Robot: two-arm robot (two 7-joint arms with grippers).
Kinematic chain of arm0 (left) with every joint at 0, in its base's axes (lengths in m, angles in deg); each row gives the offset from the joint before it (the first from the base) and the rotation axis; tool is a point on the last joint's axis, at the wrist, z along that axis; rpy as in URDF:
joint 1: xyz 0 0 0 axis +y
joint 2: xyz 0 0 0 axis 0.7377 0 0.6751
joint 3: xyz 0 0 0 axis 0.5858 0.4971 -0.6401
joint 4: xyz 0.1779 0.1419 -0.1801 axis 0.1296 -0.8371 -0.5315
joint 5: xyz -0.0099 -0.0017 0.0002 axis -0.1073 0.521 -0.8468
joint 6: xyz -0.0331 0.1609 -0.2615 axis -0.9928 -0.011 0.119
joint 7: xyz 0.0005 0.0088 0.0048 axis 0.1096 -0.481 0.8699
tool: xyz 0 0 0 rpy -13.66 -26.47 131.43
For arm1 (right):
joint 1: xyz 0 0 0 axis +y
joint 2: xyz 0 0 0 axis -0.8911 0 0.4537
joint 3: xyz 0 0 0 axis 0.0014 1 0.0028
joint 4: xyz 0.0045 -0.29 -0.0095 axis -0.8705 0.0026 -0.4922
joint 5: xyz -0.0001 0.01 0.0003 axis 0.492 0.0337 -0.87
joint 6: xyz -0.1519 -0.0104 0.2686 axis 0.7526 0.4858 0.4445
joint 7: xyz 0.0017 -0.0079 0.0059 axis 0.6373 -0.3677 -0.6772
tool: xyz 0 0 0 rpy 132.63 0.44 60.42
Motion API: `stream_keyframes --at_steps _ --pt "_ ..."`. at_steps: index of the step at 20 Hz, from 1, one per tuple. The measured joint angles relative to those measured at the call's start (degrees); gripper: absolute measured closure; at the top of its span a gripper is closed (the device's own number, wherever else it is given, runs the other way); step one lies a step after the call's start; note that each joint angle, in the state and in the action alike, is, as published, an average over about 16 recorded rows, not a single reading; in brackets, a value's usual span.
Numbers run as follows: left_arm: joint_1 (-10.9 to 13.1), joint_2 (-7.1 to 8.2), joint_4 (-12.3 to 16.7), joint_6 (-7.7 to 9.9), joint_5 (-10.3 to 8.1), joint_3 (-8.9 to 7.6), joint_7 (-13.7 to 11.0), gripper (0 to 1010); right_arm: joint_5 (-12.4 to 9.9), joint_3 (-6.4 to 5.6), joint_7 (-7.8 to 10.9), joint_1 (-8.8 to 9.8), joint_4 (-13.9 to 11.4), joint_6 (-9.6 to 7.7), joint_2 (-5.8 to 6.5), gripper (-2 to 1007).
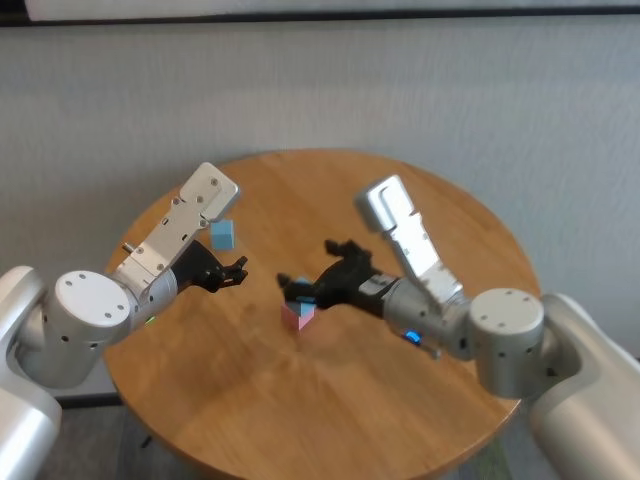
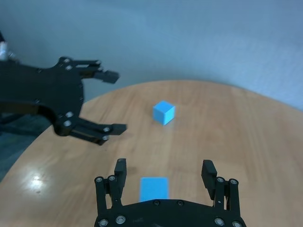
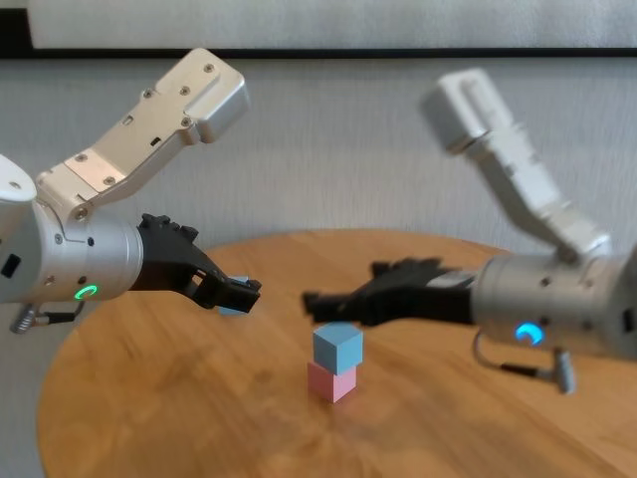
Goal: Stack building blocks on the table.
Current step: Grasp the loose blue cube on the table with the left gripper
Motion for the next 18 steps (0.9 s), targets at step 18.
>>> stream_keyframes --at_steps 18 --pt "0.2 0.04 0.1 -0.01 0.02 -0.16 0.1 10 -2.6 -6.33 -2.86 1.94 -4.2 -0.35 7.51 5"
